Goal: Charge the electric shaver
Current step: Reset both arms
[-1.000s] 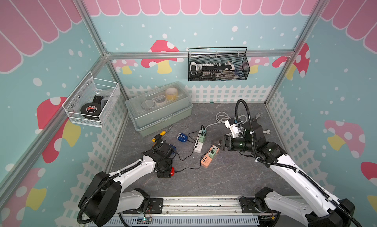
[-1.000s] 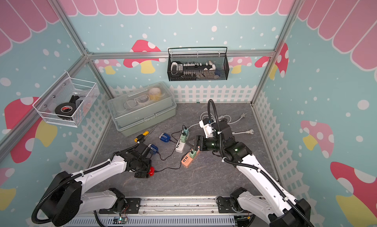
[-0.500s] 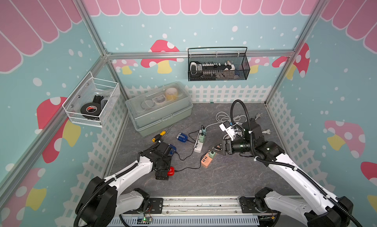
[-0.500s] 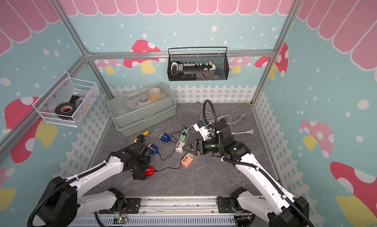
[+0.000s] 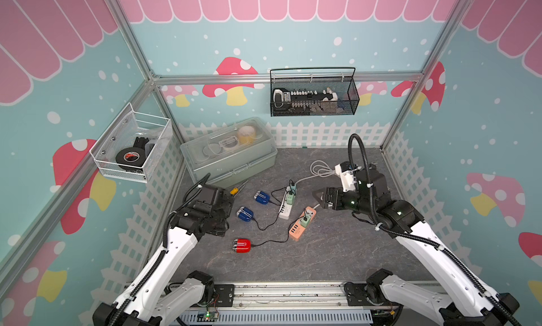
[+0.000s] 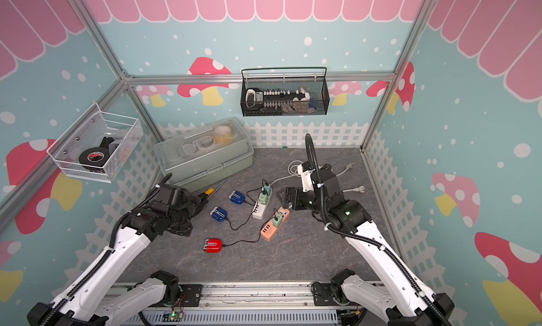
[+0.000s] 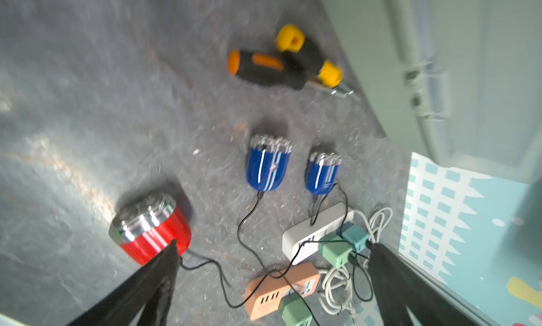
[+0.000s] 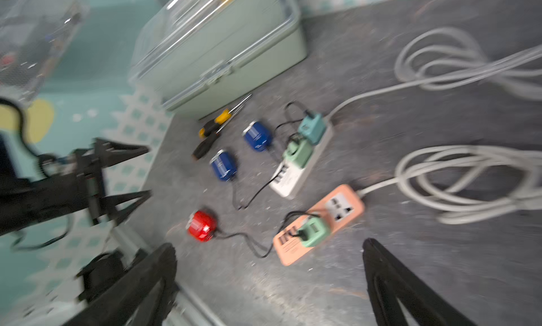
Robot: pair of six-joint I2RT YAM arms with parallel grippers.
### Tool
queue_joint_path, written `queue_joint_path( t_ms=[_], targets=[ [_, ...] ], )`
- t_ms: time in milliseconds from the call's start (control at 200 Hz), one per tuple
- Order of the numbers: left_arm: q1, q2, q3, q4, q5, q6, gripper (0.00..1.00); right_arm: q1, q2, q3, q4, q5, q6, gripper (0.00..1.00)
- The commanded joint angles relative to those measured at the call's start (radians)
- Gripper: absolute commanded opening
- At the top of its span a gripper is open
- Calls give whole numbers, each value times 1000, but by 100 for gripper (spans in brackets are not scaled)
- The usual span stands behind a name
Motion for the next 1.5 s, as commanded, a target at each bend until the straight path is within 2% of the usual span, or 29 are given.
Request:
queue_joint_path(
  t_ms=[0, 50, 105, 190, 260, 335, 465, 555, 690, 795, 905, 956, 1021, 1076, 1131, 1206, 1286, 1351, 1406, 1466, 1496],
  targets=[
    [40, 40, 120, -170, -274, 249, 99, -8, -65, 3, -95, 622, 18, 99],
    [46, 58, 155, -203, -402, 288, 99, -7, -73, -25, -79, 816, 24, 99],
    [47, 50, 146, -164, -525, 360, 99, -18, -88, -83, 5, 922, -54, 99],
    [52, 18, 51, -44, -717, 437, 99, -72, -86, -178, 163, 894, -219, 99],
    [64, -14, -70, 154, -804, 576, 99, -121, -65, -236, 203, 850, -259, 99],
    [94, -43, -220, 508, -725, 844, 99, -150, -50, -341, 329, 813, -332, 99],
    [120, -36, -456, 980, -617, 1051, 99, -213, -3, -518, 558, 758, -361, 99],
    [139, 29, -541, 1196, -539, 1137, 99, -260, 79, -564, 646, 707, -355, 99],
    [153, 200, -521, 1318, -448, 1231, 99, -289, 203, -607, 855, 642, -459, 99],
    [184, 315, -529, 1477, -401, 1263, 99, -327, 280, -659, 1068, 573, -497, 99],
    [209, 401, -501, 1552, -353, 1310, 99, -364, 365, -676, 1215, 522, -544, 99],
    [229, 431, -483, 1520, -337, 1283, 99, -379, 403, -677, 1258, 499, -564, 99],
    [240, 475, -500, 1598, -328, 1292, 99, -409, 436, -680, 1315, 452, -585, 99],
    [234, 467, -491, 1557, -282, 1302, 99, -443, 465, -685, 1349, 419, -559, 99],
    [216, 482, -530, 1658, -274, 1335, 99, -473, 497, -732, 1433, 387, -535, 99],
    [200, 495, -588, 1772, -228, 1367, 99, -490, 551, -812, 1661, 348, -543, 99],
    [201, 572, -670, 2043, -233, 1387, 99, -489, 524, -819, 1622, 377, -524, 99],
    [200, 522, -636, 1884, -219, 1363, 99, -489, 538, -826, 1670, 383, -525, 99],
    [204, 567, -603, 1893, -215, 1381, 99, -489, 526, -807, 1608, 384, -520, 99],
    [208, 536, -576, 1782, -205, 1362, 99, -483, 547, -776, 1585, 389, -535, 99],
    [210, 552, -585, 1825, -207, 1367, 99, -478, 546, -771, 1570, 398, -536, 99]
  ],
)
